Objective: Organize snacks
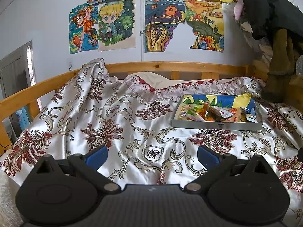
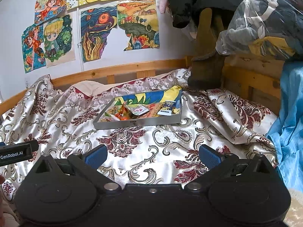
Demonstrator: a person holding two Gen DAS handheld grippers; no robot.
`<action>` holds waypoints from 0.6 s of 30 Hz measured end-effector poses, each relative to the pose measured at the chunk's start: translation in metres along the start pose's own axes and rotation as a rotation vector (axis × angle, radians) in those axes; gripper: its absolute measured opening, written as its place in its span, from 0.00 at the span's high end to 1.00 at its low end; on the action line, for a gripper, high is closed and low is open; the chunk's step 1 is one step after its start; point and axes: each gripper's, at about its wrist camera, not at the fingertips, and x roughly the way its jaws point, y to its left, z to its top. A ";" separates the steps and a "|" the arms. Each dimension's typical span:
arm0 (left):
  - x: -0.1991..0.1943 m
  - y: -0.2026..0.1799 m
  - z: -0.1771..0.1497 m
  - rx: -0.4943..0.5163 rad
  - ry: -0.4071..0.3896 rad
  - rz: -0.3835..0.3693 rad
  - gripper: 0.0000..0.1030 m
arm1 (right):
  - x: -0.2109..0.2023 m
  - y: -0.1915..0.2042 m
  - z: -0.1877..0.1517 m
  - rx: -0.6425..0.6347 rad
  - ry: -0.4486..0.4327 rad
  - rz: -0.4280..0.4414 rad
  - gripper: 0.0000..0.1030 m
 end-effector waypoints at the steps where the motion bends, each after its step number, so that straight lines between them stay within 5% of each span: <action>1: 0.000 0.000 0.000 -0.002 -0.001 -0.001 0.00 | 0.000 0.000 0.000 0.001 0.000 0.000 0.01; 18: 0.000 0.001 0.001 -0.003 0.004 -0.001 0.00 | 0.001 0.000 0.000 -0.007 0.007 -0.002 0.01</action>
